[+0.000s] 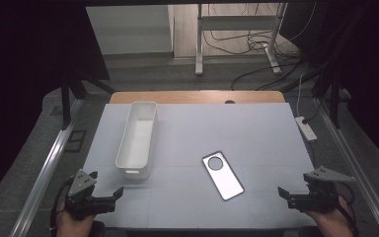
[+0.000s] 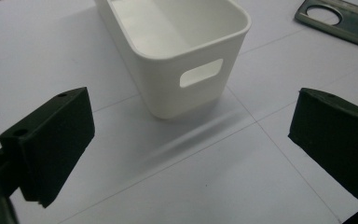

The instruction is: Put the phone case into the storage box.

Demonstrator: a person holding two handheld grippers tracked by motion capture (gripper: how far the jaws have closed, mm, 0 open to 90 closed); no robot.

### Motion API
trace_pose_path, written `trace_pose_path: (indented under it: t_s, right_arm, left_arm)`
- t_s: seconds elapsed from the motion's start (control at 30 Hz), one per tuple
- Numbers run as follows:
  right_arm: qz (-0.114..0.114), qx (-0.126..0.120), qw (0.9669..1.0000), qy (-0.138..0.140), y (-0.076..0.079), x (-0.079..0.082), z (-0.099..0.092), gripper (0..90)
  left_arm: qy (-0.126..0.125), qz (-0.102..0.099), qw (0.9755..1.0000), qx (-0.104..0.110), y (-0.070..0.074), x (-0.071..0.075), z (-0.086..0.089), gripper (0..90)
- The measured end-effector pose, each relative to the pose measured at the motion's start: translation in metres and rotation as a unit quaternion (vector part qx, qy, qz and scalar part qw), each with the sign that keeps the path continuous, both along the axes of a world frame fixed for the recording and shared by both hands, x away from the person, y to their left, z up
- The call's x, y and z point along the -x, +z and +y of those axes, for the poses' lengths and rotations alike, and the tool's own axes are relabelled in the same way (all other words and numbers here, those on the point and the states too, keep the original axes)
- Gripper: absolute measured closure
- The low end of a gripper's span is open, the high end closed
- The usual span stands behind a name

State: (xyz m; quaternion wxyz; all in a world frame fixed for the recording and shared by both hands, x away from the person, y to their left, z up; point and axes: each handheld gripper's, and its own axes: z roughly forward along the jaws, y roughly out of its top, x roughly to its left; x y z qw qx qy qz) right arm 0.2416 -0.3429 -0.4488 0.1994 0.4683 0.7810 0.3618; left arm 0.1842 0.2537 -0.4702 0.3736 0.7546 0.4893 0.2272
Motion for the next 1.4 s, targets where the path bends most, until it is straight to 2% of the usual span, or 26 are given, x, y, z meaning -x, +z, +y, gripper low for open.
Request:
trace_pose_path:
  t_s: [0.2, 0.43, 0.77, 1.03, 1.1, 1.27, 1.4]
  right_arm:
    - [0.008, -0.003, 0.9999, 0.007, 0.000, -0.002, 0.000, 0.0]
    - [0.013, 0.004, 0.9998, 0.013, -0.001, -0.003, 0.002, 0.0]
    - [0.019, 0.011, 0.9996, 0.019, -0.001, -0.003, 0.004, 0.1]
    - [0.020, 0.008, 0.9995, 0.024, -0.001, -0.005, 0.004, 0.0]
    - [0.018, -0.002, 0.9995, 0.027, -0.001, -0.006, 0.006, 0.0]
    - [0.018, 0.008, 0.9989, 0.042, -0.003, -0.009, 0.013, 0.0]
    - [0.021, 0.004, 0.9987, 0.047, -0.003, -0.011, 0.014, 0.0]
  left_arm:
    - [-0.007, -0.001, 1.0000, 0.005, 0.000, 0.000, 0.001, 0.8]
    - [-0.017, -0.002, 0.9999, -0.002, 0.000, 0.001, -0.001, 0.7]
    - [-0.015, -0.003, 0.9997, 0.018, 0.001, 0.003, 0.002, 0.5]
    - [-0.018, -0.003, 0.9998, 0.012, 0.001, 0.003, 0.001, 0.0]
    - [-0.020, -0.003, 0.9997, 0.012, 0.001, 0.003, 0.000, 0.0]
    - [-0.024, -0.004, 0.9996, 0.011, 0.001, 0.003, 0.000, 0.0]
    - [-0.026, -0.005, 0.9996, 0.011, 0.001, 0.003, 0.000, 0.0]
